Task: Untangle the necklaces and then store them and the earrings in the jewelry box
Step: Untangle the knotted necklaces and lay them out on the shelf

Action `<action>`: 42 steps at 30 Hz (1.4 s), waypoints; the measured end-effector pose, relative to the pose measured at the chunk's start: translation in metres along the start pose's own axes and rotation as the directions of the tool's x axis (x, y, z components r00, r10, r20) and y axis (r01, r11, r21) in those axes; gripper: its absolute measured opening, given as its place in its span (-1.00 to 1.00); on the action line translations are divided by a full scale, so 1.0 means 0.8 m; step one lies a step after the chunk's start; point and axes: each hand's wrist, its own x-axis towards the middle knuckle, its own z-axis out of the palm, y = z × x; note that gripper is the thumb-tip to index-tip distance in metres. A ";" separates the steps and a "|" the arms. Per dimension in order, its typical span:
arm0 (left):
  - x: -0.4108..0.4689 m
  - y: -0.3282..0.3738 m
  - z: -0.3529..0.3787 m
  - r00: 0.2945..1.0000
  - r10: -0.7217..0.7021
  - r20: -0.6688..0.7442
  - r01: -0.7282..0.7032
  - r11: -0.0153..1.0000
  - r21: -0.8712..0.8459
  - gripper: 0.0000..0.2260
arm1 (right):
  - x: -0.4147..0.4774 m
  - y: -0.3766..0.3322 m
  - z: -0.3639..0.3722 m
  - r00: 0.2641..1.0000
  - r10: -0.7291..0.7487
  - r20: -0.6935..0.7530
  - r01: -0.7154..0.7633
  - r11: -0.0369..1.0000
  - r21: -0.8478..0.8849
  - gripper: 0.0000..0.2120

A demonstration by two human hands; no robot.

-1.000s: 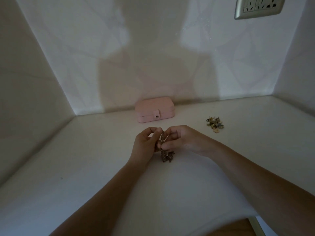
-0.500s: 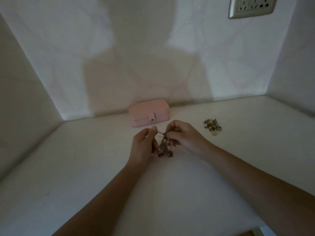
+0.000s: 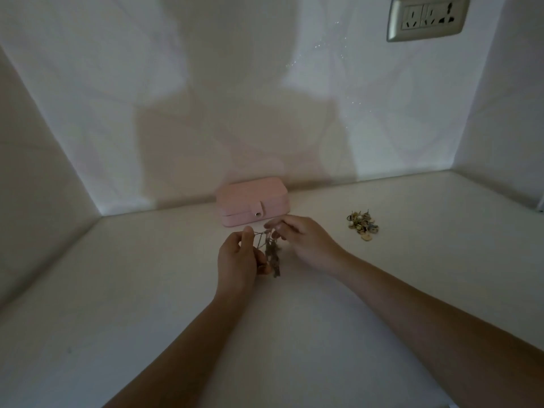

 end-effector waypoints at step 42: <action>-0.004 0.006 -0.002 0.976 -0.030 0.217 0.032 0.999 -0.009 -0.77 | 0.005 -0.002 -0.041 0.967 0.219 -0.129 -0.228 0.972 -0.063 -0.88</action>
